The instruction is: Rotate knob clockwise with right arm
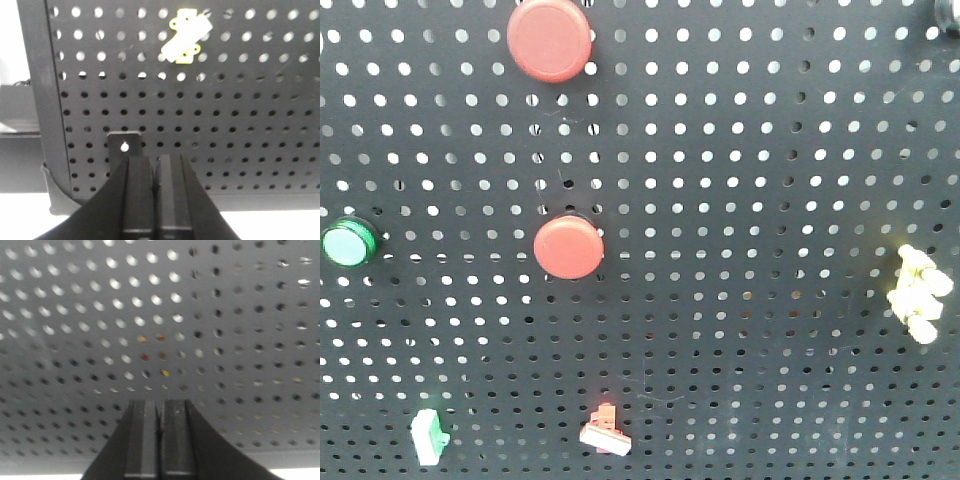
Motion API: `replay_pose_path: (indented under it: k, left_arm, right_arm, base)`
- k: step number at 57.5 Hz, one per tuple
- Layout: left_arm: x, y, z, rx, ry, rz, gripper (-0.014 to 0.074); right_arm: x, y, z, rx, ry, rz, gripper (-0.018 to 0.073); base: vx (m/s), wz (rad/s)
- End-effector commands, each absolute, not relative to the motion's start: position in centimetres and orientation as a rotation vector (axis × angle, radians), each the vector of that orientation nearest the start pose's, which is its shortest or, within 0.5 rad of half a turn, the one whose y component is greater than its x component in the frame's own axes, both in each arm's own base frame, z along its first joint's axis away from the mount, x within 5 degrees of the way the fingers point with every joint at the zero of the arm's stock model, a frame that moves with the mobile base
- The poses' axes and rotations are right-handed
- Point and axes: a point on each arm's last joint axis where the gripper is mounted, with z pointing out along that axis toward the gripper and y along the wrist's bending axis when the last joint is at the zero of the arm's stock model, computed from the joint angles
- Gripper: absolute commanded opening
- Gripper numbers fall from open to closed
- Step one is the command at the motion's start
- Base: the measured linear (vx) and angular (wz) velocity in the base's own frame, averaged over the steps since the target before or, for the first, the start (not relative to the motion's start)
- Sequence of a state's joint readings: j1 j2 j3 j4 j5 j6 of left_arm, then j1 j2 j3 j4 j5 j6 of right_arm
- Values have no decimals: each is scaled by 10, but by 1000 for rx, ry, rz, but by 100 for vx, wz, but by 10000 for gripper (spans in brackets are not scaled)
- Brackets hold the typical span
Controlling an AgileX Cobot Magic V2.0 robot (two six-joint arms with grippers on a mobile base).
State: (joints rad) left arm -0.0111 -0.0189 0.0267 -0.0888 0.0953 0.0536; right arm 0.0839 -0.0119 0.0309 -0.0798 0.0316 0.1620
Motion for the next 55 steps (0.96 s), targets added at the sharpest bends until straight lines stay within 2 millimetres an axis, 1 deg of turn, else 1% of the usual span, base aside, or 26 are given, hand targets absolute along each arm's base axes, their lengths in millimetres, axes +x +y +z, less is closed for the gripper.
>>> replay_pose_path:
  k: [1, 55]
  left_arm:
    - [56, -1, 201, -20, 1502, -44, -6]
    - [56, -1, 201, -20, 1502, -44, -6]
  right_arm:
    - [55, 5, 206, -19, 1456, 112, -8]
    - [55, 5, 206, -17, 1458, 115, -6]
  base:
    - [0, 0]
    - [0, 0]
